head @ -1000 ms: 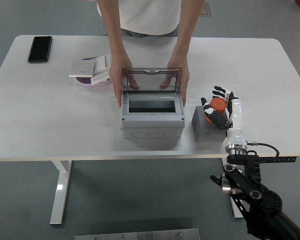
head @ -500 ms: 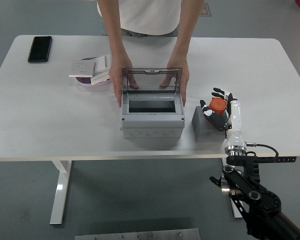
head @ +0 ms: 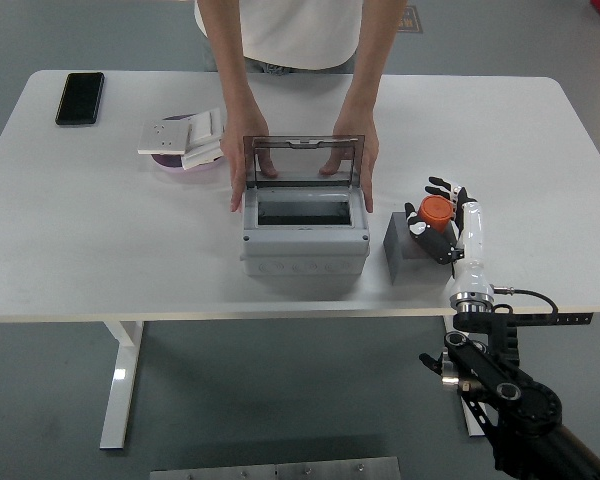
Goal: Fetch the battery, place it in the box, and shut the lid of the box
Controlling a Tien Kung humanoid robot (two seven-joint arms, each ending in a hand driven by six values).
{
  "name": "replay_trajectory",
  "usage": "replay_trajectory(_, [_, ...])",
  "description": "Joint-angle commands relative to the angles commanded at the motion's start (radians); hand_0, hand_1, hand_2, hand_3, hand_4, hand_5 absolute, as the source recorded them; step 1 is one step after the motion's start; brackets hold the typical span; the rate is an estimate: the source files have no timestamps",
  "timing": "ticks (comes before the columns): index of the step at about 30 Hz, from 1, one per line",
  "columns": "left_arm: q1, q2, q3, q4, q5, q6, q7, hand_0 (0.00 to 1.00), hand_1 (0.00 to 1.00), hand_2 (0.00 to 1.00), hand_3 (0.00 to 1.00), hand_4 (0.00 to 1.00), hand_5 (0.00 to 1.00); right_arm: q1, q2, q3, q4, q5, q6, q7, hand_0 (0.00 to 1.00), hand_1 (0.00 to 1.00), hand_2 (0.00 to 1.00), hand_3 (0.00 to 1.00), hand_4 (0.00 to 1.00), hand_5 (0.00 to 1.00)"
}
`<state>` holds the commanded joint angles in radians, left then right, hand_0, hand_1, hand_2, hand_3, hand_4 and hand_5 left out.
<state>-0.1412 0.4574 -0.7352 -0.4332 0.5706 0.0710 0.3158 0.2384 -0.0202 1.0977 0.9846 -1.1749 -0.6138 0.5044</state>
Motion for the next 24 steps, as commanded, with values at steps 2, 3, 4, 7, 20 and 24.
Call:
replay_trajectory(2, [-0.001,0.0,0.0,0.0,0.001,0.0,0.0,0.621,0.741,0.572,0.496,0.338,0.002,0.0,0.0,0.0,0.001,0.003,-0.001,0.001,0.518,0.531,0.552,0.565,0.647,0.002])
replay_trajectory(3, [-0.002,0.0,0.0,0.0,0.0,0.0,0.0,0.621,0.741,0.572,0.496,0.338,0.002,0.0,0.0,-0.001,0.001,0.003,-0.002,0.001,0.518,0.531,0.552,0.565,0.647,0.002])
replay_trajectory(4, [-0.002,0.0,0.0,0.0,0.0,0.0,0.0,0.621,0.741,0.572,0.496,0.338,0.002,0.001,0.0,-0.001,0.002,0.004,-0.002,0.001,0.518,0.531,0.552,0.565,0.647,0.002])
replay_trajectory(7, [-0.002,0.0,-0.001,0.0,0.001,0.0,0.0,0.621,0.741,0.572,0.496,0.338,0.002,0.002,0.0,-0.001,0.002,0.005,-0.003,0.0,0.518,0.531,0.552,0.565,0.647,0.002])
replay_trajectory(20, [-0.004,0.001,-0.003,0.0,0.003,-0.001,0.001,0.617,0.74,0.572,0.496,0.33,0.002,0.002,0.003,0.002,-0.002,0.015,-0.004,0.008,0.485,0.521,0.578,0.566,0.591,0.002])
replay_trajectory(24, [-0.005,0.001,-0.005,0.0,0.007,-0.002,0.003,0.617,0.74,0.572,0.496,0.33,0.002,0.007,0.006,0.0,-0.003,0.017,-0.007,0.011,0.485,0.521,0.578,0.566,0.591,0.002])
